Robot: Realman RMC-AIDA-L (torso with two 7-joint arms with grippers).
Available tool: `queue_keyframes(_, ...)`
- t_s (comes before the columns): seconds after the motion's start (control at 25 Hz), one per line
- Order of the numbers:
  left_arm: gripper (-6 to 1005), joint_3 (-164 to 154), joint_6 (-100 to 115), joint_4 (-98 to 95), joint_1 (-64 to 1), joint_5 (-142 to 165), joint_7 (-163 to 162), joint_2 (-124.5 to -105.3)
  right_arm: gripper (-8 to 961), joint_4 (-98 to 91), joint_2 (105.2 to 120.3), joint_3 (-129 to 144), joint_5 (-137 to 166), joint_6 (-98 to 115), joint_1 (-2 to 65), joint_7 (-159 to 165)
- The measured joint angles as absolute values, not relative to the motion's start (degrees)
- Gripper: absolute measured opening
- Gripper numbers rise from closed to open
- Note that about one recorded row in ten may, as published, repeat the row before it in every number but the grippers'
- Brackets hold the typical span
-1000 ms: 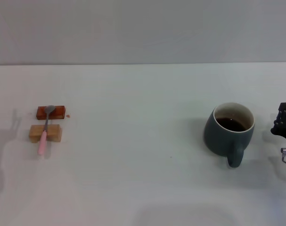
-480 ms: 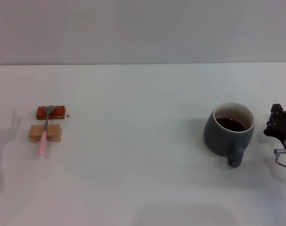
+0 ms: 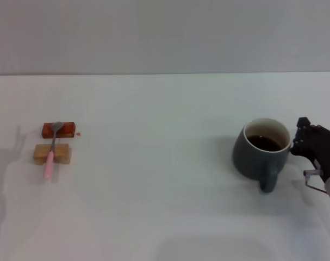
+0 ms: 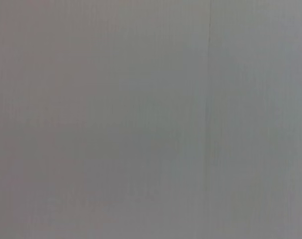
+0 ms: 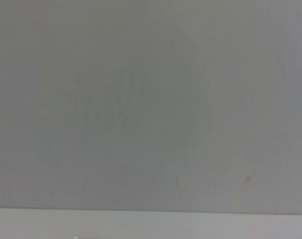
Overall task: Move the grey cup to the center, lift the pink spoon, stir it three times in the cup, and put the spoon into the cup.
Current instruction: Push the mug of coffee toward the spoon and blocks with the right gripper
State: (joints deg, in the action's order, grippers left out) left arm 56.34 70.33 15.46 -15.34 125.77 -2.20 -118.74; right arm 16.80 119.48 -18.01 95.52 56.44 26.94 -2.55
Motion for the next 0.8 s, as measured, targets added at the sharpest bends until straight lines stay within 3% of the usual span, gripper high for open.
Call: queue_keyframes(0.8,844,56.3,70.3,15.5,-16.0,125.8,-2.2,-118.74,-1,20.3,119.45,-17.7,103.3,52.9,29.5,-2.6)
